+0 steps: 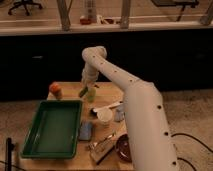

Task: Place pepper in plastic cup

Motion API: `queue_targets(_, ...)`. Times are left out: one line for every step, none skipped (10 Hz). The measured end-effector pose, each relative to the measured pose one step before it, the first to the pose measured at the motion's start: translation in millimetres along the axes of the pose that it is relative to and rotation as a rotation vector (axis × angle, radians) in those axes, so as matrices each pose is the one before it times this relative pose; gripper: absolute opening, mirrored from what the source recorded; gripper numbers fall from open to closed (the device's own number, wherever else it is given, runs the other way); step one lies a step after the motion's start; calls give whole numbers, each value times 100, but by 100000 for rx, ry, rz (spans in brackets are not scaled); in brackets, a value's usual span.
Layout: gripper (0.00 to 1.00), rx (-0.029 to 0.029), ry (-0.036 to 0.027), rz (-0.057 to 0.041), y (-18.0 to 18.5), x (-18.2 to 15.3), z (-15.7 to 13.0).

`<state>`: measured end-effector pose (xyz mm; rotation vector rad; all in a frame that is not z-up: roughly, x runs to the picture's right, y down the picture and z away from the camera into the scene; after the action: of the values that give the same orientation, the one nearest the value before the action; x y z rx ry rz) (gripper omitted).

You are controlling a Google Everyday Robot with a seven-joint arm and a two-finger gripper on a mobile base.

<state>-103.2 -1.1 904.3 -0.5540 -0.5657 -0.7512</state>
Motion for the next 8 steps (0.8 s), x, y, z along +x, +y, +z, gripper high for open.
queue_targets(80, -599, -107, 1135, 253, 464, 178)
queue_targets(80, -542, -240, 733, 196, 276, 213)
queue_targets(80, -324, -196, 419, 71, 164, 102)
queue_targets(80, -428, -320, 765, 241, 310, 185)
queue_targets(80, -249, -101, 475, 232, 267, 23)
queue_targets(80, -153, -75, 262, 118, 177, 33)
queue_targets(80, -294, -196, -62, 24, 51, 60)
queue_targets(80, -399, -77, -280, -7, -33, -22)
